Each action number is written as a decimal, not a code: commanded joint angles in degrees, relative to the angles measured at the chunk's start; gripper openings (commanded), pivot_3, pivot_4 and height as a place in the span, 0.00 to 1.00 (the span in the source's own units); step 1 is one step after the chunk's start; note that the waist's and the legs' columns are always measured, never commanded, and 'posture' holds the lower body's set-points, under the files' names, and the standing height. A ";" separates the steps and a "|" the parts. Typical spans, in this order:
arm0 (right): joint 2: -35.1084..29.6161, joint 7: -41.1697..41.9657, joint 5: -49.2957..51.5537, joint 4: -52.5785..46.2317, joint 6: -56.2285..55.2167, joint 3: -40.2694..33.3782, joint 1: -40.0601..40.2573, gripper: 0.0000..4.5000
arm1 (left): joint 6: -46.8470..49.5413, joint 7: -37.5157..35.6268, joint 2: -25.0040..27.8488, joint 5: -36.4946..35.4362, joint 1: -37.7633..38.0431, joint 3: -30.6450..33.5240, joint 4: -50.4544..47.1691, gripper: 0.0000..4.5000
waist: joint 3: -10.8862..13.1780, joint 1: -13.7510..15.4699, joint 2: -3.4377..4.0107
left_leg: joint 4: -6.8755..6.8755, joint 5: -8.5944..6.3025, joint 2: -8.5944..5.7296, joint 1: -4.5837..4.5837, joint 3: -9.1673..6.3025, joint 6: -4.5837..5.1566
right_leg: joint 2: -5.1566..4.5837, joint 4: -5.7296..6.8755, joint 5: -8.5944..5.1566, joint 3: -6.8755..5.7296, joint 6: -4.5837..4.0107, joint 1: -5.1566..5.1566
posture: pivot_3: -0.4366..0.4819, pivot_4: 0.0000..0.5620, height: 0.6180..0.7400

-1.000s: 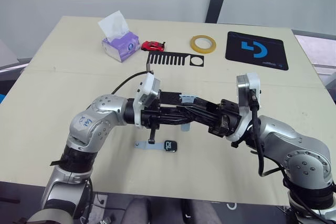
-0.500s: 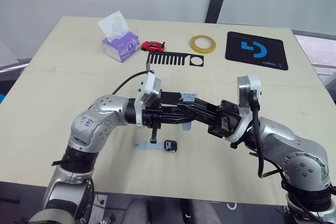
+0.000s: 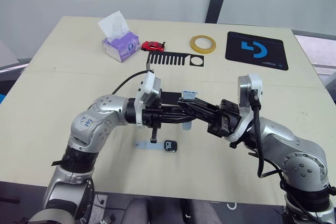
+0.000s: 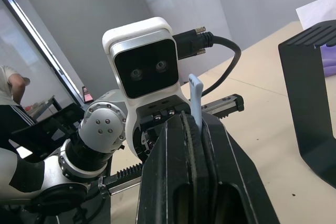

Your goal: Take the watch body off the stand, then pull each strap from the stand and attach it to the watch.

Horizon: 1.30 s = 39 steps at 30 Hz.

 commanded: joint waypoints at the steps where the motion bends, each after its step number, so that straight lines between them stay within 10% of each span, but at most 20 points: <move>1: 0.46 0.15 1.17 -2.32 -2.16 -1.20 -0.62 0.01 | -0.25 0.07 -0.23 -0.61 -0.93 0.59 -1.57 0.00 | 0.00 0.00 0.00 | 0.00 0.00 0.00 0.00 0.00 0.00 | 0.00 0.00 0.00 0.00 0.00 0.00 | 0.48 0.27 0.98; 3: 0.96 -0.54 1.03 -2.41 -2.57 -1.15 -0.40 0.01 | -0.20 0.15 -0.33 -0.68 -0.89 0.68 -1.63 0.00 | 0.00 0.00 0.00 | 0.00 0.00 0.00 0.00 0.00 0.00 | 0.00 0.00 0.00 0.00 0.00 0.00 | 0.48 0.27 0.98; 8: 2.23 -1.56 0.18 -3.34 -3.58 -0.38 0.88 0.41 | 0.15 1.24 -1.17 -1.00 -0.93 1.25 -1.70 0.00 | 0.00 0.02 0.00 | 0.01 0.00 0.00 0.00 0.00 0.00 | 0.01 0.02 0.00 0.00 0.00 0.00 | 0.48 0.27 0.98; 22: 2.95 -1.80 -0.83 -3.99 -5.54 0.63 2.18 0.41 | 0.82 2.12 -1.37 -1.48 -0.98 1.45 -2.46 0.00 | 0.00 -0.01 0.00 | 0.04 0.00 0.00 0.01 0.00 0.00 | 0.01 0.08 0.00 0.00 0.00 0.00 | 0.48 0.27 0.98; 28: 2.72 -1.32 -1.13 -3.67 -5.82 0.82 1.72 0.02 | 0.99 2.25 -1.26 -1.63 -0.85 1.40 -2.75 0.00 | 0.00 -0.01 0.00 | 0.04 0.00 0.00 0.01 0.00 0.00 | 0.01 0.08 0.00 0.00 0.00 0.00 | 0.48 0.27 0.98; 39: 2.25 -1.40 -0.76 -3.38 -6.01 0.40 1.31 0.02 | 1.13 2.55 -1.29 -1.97 -0.76 1.36 -2.93 0.00 | 0.00 -0.01 0.00 | 0.05 0.00 0.00 0.01 0.00 0.00 | 0.01 0.08 0.00 0.00 0.00 0.00 | 0.48 0.27 0.98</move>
